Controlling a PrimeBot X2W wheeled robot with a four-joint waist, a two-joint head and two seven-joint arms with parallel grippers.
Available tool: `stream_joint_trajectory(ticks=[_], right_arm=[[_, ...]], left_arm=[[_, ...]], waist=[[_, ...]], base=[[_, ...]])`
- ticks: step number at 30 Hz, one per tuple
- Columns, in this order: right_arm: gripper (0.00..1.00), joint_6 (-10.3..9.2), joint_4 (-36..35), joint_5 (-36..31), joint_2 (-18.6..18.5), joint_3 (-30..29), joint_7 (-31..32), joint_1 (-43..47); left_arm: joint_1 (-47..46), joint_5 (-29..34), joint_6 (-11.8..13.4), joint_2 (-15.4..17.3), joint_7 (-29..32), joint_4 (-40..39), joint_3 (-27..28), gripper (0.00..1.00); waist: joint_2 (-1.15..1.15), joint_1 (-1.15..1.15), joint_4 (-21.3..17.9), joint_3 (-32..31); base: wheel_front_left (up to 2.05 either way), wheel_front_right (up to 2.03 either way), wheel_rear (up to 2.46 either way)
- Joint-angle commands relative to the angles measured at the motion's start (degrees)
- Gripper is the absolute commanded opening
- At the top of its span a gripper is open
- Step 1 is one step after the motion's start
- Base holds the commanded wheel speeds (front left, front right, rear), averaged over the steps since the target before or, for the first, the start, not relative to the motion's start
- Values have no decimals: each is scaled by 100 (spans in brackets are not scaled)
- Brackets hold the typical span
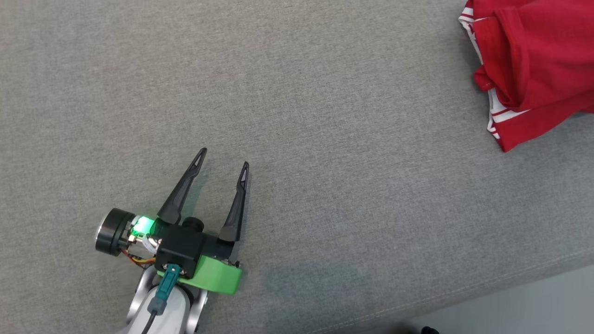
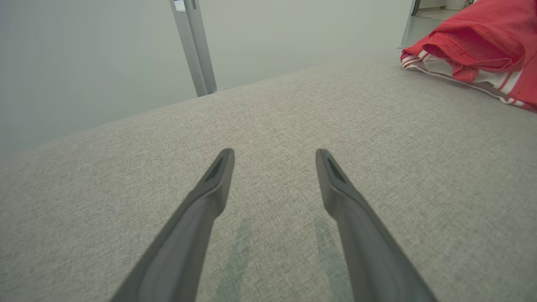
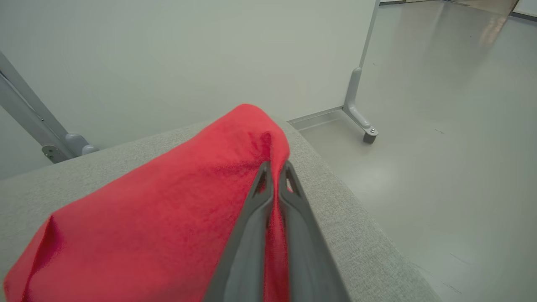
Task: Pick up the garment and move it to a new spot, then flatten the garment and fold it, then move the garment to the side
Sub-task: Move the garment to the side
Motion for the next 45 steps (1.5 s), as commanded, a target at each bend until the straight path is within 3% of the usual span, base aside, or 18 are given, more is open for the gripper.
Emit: stream_joint_trajectory(ticks=[1,3,5,6,8,9,11,12,13,18,22,25,36,41,45], right_arm=[[0,-1,131,-100,102,-150,-15,-33],[0,-1,313,-290,170,-368,-15,23],[7,-1,427,-526,203,-691,-15,23],[0,-1,448,-638,261,-843,-15,57],[1,-1,552,-981,296,-1119,-15,148],[9,-1,615,-1157,282,-1268,-15,162],[41,-3,802,-1489,277,-1636,-16,204],[90,-2,888,-1646,298,-1816,-16,235],[100,-3,956,-1849,292,-2020,-15,237],[100,-2,759,-2890,345,-2762,-15,388],[100,-2,-30,-3786,862,-3239,-15,762],[100,-3,-715,-4176,1335,-3242,-15,1244],[100,-4,-2774,-4384,2765,-2474,-16,3231],[100,-4,-3725,-4592,3318,-2587,-16,4082],[100,-4,-4613,-4561,3615,-2694,-16,4709]], left_arm=[[-121,6,7,45,-14,6,-5,100],[-164,-10,33,40,-14,1,-15,100],[-194,-27,42,34,-14,-21,-24,100],[-212,-28,44,31,-14,-25,-35,100],[-237,-41,64,16,-14,-41,-42,100],[-245,-46,72,6,-14,-48,-48,100],[-262,-71,76,-27,-14,-45,-71,100],[-265,-85,81,-50,-14,-35,-86,100],[-264,-98,89,-71,-14,-28,-96,100],[-209,-145,106,-151,-14,31,-137,100],[-53,-240,151,-253,-14,116,-124,100],[71,-378,191,-365,-14,164,-34,100],[665,-972,392,-560,-14,429,493,100],[941,-1238,467,-567,-14,339,643,100],[1128,-958,429,-568,-14,-41,713,100]], waist=[[-1,0,148,118],[-1,0,225,156],[-1,0,297,182],[-1,0,335,195],[-1,0,410,207],[-1,0,445,207],[-1,0,518,187],[-1,0,557,165],[-1,0,590,144],[-1,0,714,-14],[-1,0,838,-304],[-1,0,942,-567],[-1,0,1410,-1625],[-1,0,1610,-2021],[-1,0,1711,-2226]], base=[[0,0,0],[0,0,0],[0,0,0],[0,0,0],[0,0,0],[0,0,0],[0,0,0],[0,0,0],[0,0,0],[0,0,0],[0,0,0],[0,0,0],[0,0,0],[0,0,0],[0,0,0]])
